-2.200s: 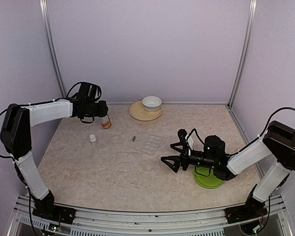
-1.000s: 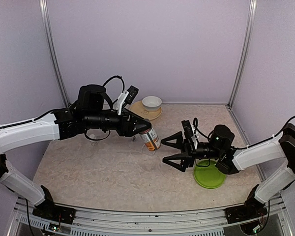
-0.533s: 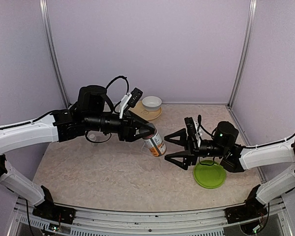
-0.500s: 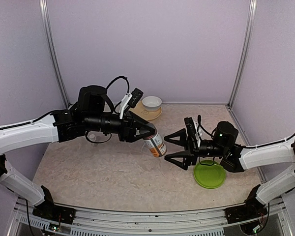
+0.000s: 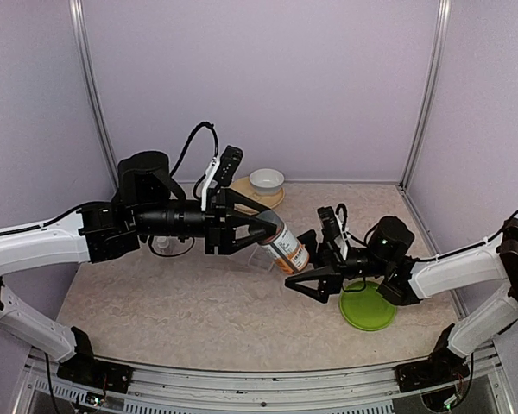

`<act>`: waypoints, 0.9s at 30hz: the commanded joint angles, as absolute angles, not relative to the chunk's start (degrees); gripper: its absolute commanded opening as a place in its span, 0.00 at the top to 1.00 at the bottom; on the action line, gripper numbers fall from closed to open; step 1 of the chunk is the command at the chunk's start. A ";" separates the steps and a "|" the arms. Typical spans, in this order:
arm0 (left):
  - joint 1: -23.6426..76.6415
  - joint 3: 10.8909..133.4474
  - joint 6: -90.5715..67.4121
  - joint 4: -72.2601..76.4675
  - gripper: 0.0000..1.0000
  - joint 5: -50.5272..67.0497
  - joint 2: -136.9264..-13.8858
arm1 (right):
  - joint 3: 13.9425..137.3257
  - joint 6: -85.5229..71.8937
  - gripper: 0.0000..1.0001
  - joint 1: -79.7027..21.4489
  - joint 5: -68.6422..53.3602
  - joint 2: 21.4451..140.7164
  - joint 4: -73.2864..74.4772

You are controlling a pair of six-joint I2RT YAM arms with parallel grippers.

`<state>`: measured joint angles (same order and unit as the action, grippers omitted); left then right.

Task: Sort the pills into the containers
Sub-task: Pass from the left arm to the right

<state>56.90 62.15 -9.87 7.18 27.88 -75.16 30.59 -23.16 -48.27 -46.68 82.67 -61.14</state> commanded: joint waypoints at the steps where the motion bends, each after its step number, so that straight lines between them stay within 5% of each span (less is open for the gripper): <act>1: 58.10 60.87 -9.52 12.39 0.66 27.53 -75.42 | 30.18 -30.64 0.00 -48.85 -47.69 82.61 -73.76; 27: 61.06 54.41 -12.38 26.70 0.70 21.94 -73.82 | 28.48 -37.00 0.08 -50.90 -39.03 86.40 -85.34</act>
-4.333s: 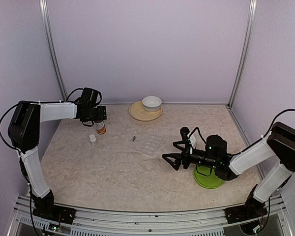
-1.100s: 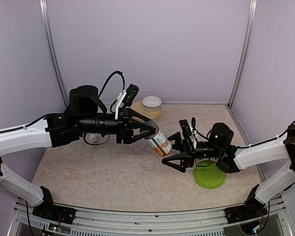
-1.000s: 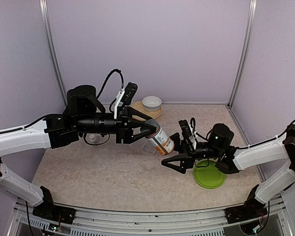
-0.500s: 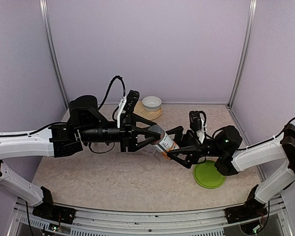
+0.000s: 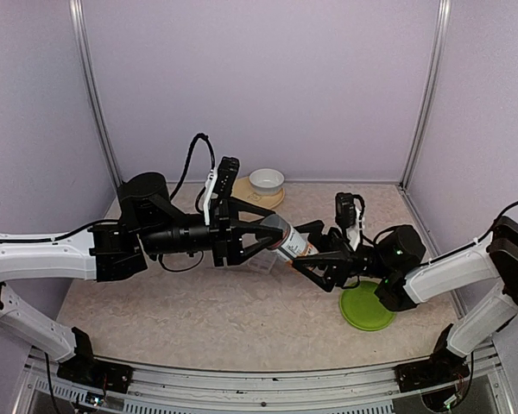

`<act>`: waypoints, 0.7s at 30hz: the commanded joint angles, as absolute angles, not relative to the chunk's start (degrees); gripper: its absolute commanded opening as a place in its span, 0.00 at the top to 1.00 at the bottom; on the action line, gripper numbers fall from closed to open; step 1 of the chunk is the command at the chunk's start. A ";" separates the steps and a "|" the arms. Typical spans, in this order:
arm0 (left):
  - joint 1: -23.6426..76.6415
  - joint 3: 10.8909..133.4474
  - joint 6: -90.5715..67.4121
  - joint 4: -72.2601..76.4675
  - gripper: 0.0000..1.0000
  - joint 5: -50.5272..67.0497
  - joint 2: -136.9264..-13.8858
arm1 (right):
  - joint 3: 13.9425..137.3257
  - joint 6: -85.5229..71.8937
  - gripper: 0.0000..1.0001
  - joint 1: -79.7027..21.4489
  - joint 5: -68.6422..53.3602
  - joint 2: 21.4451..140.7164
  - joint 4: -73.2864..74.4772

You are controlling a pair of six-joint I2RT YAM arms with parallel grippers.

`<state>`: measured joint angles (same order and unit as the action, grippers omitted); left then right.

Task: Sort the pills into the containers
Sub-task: Pass from the left arm to the right

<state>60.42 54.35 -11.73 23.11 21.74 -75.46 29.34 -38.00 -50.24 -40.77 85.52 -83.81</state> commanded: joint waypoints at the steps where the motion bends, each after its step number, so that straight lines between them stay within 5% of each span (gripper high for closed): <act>1: 61.12 54.38 -12.43 26.86 0.70 21.97 -73.83 | 28.54 -37.00 0.08 -50.89 -39.07 86.54 -85.61; 13: 61.35 54.31 -13.47 28.50 0.70 22.64 -75.66 | 29.36 -39.02 0.34 -50.85 -42.55 88.51 -90.84; 21: 61.30 54.72 -13.68 27.20 0.61 20.47 -76.85 | 29.37 -38.91 0.82 -50.90 -43.08 88.26 -91.09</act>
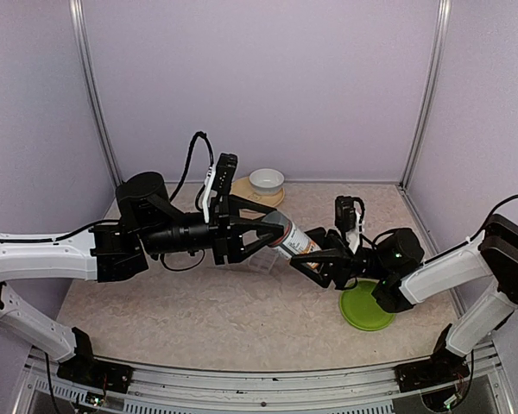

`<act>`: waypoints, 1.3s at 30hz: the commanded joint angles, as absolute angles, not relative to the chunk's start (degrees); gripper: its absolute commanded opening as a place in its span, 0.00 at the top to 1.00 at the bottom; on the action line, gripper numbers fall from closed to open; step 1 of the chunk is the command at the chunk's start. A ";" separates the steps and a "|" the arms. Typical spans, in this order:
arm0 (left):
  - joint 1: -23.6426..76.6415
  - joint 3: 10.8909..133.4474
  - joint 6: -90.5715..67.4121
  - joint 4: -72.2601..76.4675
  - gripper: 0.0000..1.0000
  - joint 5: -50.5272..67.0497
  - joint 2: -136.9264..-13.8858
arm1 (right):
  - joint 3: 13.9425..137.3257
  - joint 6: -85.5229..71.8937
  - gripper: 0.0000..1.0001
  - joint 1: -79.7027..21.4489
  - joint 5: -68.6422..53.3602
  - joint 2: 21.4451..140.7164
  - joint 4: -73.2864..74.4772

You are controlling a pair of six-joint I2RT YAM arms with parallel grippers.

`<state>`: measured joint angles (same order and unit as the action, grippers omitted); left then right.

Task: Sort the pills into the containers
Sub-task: Pass from the left arm to the right

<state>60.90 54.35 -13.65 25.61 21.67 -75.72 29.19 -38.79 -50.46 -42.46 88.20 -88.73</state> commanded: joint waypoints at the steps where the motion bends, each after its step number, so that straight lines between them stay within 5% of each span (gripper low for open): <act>1: 61.27 54.70 -13.63 26.98 0.59 20.07 -76.88 | 29.27 -38.69 0.88 -50.94 -43.02 88.12 -90.80; 10: 61.08 56.35 -17.22 22.65 0.55 12.43 -76.88 | 29.00 -31.60 0.98 -50.89 -38.63 84.82 -81.32; 23: 61.17 59.96 -37.87 12.43 0.53 0.95 -79.51 | 29.09 -7.82 1.00 -52.61 -11.20 71.77 -53.81; 29: 61.26 59.07 -35.93 15.06 0.37 0.40 -77.35 | 28.86 -5.55 1.00 -52.80 -11.59 68.74 -51.56; 35: 60.71 58.70 -27.77 20.47 0.04 4.21 -75.49 | 27.80 -8.64 1.00 -53.27 -15.27 65.94 -51.46; 39: 60.56 61.32 -26.31 21.64 0.01 8.28 -78.16 | 28.16 -8.45 0.99 -54.51 -15.17 65.48 -50.73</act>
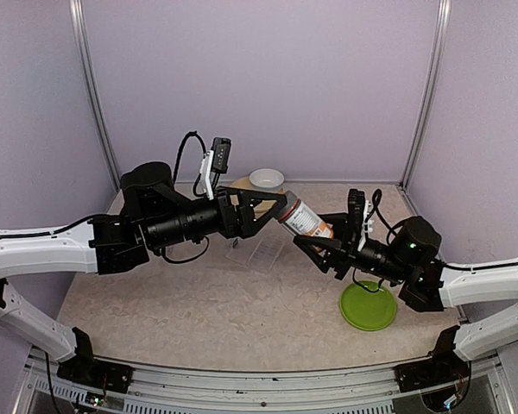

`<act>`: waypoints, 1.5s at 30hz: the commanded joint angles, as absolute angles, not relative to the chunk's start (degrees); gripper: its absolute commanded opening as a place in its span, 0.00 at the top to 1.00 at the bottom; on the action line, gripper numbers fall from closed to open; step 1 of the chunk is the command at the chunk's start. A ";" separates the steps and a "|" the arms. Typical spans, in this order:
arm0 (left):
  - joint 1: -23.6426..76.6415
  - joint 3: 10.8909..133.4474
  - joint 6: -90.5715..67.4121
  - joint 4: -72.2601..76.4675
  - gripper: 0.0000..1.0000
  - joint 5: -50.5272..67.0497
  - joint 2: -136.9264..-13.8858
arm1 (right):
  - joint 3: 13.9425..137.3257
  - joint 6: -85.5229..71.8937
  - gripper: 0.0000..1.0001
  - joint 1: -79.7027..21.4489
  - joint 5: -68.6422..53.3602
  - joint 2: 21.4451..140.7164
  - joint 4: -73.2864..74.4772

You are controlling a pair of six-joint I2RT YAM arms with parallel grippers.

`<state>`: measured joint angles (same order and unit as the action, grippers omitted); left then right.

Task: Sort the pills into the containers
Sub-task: Pass from the left arm to the right, then unscrew the lid of the pill bottle from the pill bottle.

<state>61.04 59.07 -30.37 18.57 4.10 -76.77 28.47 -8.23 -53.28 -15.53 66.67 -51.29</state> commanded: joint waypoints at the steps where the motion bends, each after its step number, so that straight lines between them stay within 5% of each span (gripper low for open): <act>1: 60.56 61.98 -26.34 21.92 0.01 9.13 -79.04 | 28.24 -8.44 0.98 -54.84 -15.15 65.60 -50.61; 32: 60.90 60.81 -29.29 28.42 0.08 17.21 -82.58 | 28.35 -7.44 0.94 -57.35 5.38 64.63 -46.13; 45: 61.17 58.16 -28.09 27.60 0.11 13.10 -78.38 | 26.41 -5.98 0.94 -57.32 4.39 61.52 -47.27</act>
